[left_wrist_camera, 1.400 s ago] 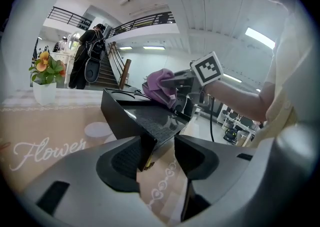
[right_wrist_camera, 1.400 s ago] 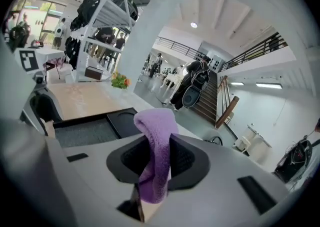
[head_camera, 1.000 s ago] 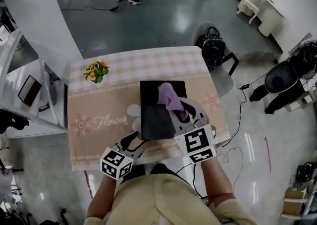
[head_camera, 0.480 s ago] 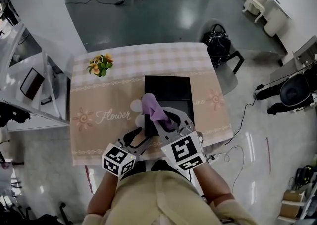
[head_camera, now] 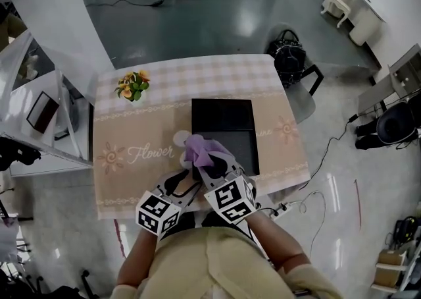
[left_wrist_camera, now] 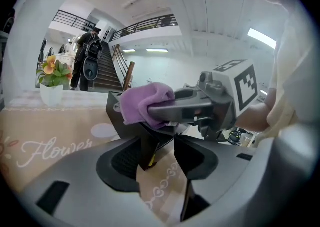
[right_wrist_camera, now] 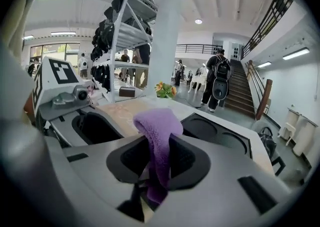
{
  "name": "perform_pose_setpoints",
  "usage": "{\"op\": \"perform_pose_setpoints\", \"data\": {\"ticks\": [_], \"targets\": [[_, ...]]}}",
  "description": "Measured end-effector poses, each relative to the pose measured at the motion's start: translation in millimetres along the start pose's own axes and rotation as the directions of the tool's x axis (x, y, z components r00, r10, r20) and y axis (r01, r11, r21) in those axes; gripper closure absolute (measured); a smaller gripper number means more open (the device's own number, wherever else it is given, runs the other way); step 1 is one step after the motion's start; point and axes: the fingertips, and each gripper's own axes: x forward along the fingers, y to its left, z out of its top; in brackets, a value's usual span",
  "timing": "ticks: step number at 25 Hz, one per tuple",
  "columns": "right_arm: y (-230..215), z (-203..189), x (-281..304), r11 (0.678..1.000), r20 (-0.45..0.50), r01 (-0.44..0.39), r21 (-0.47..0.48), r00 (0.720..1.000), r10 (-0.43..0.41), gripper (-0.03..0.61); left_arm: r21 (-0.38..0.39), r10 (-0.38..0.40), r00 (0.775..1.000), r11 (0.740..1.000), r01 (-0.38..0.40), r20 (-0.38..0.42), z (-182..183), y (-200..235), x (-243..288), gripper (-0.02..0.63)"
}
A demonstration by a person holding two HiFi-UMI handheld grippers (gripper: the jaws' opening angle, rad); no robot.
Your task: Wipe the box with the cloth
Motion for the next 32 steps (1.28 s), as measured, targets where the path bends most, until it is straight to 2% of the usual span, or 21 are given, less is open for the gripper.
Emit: {"op": "perform_pose_setpoints", "data": {"ticks": [6, 15, 28, 32], "targets": [[-8, -7, -3, 0.999, -0.029, 0.026, -0.031, 0.999, -0.027, 0.476, 0.004, 0.003, 1.0, 1.0, -0.003, -0.007, -2, 3, -3, 0.4], [-42, -25, -15, 0.982, -0.147, 0.108, -0.157, 0.98, -0.132, 0.476, 0.014, -0.005, 1.0, 1.0, 0.005, -0.008, 1, 4, -3, 0.4], [-69, -44, -34, 0.972, -0.23, 0.174, -0.158, 0.951, -0.208, 0.476, 0.015, -0.006, 1.0, 1.0, 0.006, 0.001, 9, 4, -3, 0.401], [-75, -48, -37, 0.963, -0.26, 0.205, -0.173, 0.934, -0.245, 0.476, 0.016, -0.008, 1.0, 1.0, 0.008, 0.006, 11, 2, 0, 0.405]]}}
